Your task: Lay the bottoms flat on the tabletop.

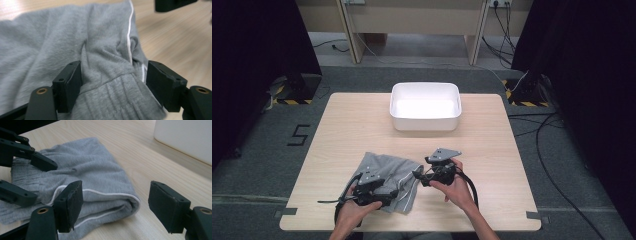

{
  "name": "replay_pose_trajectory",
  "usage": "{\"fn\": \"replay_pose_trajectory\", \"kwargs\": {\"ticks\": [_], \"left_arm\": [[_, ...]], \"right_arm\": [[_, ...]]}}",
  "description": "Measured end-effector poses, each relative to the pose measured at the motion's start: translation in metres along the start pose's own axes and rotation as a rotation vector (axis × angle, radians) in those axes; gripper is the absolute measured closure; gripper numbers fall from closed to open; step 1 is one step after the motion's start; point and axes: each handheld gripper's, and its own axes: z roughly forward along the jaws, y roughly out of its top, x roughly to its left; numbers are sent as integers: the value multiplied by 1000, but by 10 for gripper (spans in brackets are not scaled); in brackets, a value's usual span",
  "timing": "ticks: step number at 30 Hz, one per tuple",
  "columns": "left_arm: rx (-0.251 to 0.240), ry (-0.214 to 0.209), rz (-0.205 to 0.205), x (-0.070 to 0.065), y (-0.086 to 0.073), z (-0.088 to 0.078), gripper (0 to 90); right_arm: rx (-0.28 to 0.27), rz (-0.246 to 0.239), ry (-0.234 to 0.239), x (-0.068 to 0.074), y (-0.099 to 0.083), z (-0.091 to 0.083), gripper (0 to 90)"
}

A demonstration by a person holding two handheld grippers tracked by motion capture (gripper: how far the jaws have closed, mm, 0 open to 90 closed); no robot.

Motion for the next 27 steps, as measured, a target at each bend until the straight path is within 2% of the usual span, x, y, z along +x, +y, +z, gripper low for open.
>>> {"fn": "replay_pose_trajectory", "kwargs": {"ticks": [5,7,10,12,14,16,20,24,27], "left_arm": [[-37,31,-16,10,1,-29,284],[-20,42,-10,11,-1,-33,282],[27,24,25,9,-6,-34,274],[26,45,33,11,-7,-38,272],[13,74,19,18,-7,-47,271],[-5,99,-12,28,-10,-57,271],[-7,132,-65,45,-19,-65,272],[-7,123,-106,55,-26,-67,280],[-10,105,-122,59,-29,-68,297]], "right_arm": [[0,-14,12,3,2,2,288],[7,-15,16,5,2,4,288],[15,-24,24,8,2,9,288],[21,-33,31,10,3,12,288],[23,-35,38,13,3,14,288],[25,-46,50,17,3,16,289],[24,-56,79,25,5,19,288],[28,-74,121,36,8,24,289],[32,-81,150,43,9,29,292]]}}
